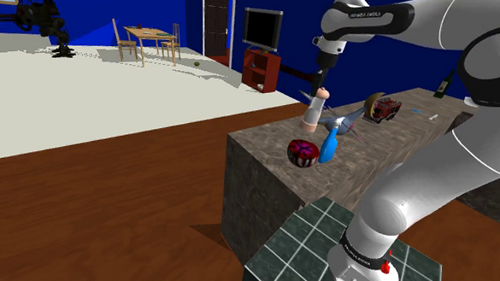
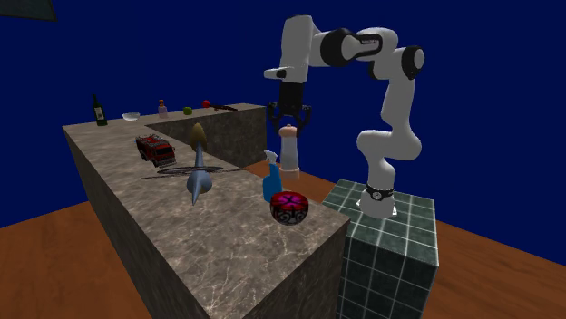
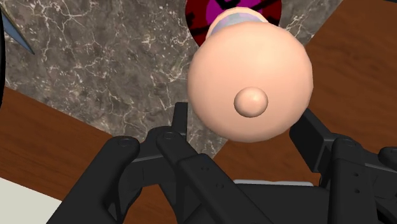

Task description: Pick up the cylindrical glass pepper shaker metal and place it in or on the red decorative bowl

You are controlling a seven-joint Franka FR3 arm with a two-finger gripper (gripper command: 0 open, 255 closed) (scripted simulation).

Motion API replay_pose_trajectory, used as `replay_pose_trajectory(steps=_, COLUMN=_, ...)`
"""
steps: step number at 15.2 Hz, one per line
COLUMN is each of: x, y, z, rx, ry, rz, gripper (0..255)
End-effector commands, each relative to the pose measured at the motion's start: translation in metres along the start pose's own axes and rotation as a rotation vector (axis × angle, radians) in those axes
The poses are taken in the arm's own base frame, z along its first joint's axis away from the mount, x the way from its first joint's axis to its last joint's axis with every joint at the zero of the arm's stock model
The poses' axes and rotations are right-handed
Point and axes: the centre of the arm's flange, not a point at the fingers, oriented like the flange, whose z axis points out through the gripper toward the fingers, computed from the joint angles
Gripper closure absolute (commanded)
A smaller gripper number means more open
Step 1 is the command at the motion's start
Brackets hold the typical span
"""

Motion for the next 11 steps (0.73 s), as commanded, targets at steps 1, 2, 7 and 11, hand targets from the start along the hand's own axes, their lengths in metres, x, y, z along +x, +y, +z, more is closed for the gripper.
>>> replay_pose_trajectory(steps=1, x=-0.001, y=-0.002, z=0.011, rx=0.000, ry=0.001, rz=0.000, gripper=255)
replay_pose_trajectory(steps=2, x=-0.002, y=-0.002, z=0.016, rx=0.000, ry=0.001, rz=0.000, gripper=255)
replay_pose_trajectory(steps=7, x=-0.004, y=-0.004, z=0.042, rx=0.000, ry=0.001, rz=0.000, gripper=255)
replay_pose_trajectory(steps=11, x=-0.006, y=-0.006, z=0.063, rx=0.000, ry=0.001, rz=0.000, gripper=255)
